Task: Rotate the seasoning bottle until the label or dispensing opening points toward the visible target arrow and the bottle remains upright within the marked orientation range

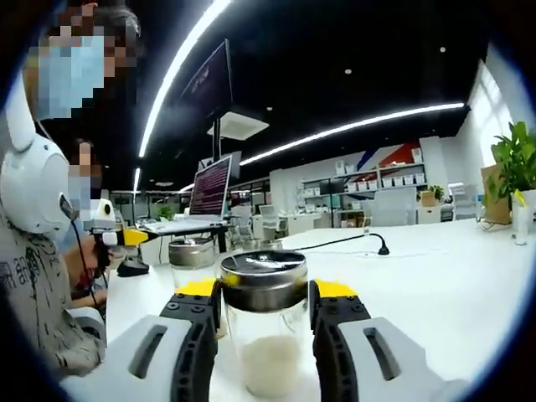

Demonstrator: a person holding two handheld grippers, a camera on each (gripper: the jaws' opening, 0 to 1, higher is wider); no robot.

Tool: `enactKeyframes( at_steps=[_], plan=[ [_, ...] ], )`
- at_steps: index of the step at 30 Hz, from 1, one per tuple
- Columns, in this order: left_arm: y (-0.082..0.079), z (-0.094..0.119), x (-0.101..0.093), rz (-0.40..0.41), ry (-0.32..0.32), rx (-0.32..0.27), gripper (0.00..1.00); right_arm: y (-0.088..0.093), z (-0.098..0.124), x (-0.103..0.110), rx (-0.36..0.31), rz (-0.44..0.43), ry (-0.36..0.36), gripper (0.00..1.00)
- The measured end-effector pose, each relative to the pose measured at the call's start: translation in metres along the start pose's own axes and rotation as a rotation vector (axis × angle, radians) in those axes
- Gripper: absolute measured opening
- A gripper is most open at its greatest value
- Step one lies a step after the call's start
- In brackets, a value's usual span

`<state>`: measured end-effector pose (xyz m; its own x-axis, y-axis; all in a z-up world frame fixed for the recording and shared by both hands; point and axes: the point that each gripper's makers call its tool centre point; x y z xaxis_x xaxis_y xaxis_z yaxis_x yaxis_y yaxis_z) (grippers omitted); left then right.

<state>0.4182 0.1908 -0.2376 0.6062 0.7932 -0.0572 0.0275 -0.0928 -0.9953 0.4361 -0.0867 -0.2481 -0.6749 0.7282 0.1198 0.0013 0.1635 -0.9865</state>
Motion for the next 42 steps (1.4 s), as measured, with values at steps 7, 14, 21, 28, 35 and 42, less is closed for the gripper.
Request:
enactKeyframes(
  at_steps=[7, 14, 21, 28, 35, 42],
  plan=[
    [0.005, -0.007, -0.005, 0.014, 0.011, -0.011, 0.28, -0.011, 0.006, 0.001, 0.043, -0.187, -0.302, 0.71],
    [0.004, 0.003, -0.008, 0.006, 0.015, -0.001, 0.28, 0.003, -0.009, 0.01, 0.186, -0.053, -0.532, 0.62],
    [0.0, 0.012, -0.002, 0.013, -0.012, -0.011, 0.28, 0.011, -0.011, 0.021, 0.205, -0.053, -0.639, 0.51],
    [0.003, 0.008, -0.003, 0.025, -0.017, -0.016, 0.27, 0.01, -0.007, 0.017, 0.168, -0.005, -0.639, 0.44],
    [0.004, 0.004, -0.007, 0.03, -0.014, -0.017, 0.27, 0.011, 0.0, 0.009, 0.178, 0.068, -0.59, 0.43],
    [0.003, 0.004, -0.006, 0.04, -0.013, -0.023, 0.27, 0.012, 0.002, 0.003, 0.169, 0.073, -0.541, 0.43]
  ],
)
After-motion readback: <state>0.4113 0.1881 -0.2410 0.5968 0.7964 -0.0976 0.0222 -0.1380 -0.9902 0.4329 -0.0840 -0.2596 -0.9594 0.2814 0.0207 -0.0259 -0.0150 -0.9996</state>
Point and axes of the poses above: the point that each gripper's makers call its tool centre point, and the gripper's own axes: z roughly backward along the fingers, x roughly to its left, y roughly out of its underside, and after that the axes turned 1 degree about -z, right-handed
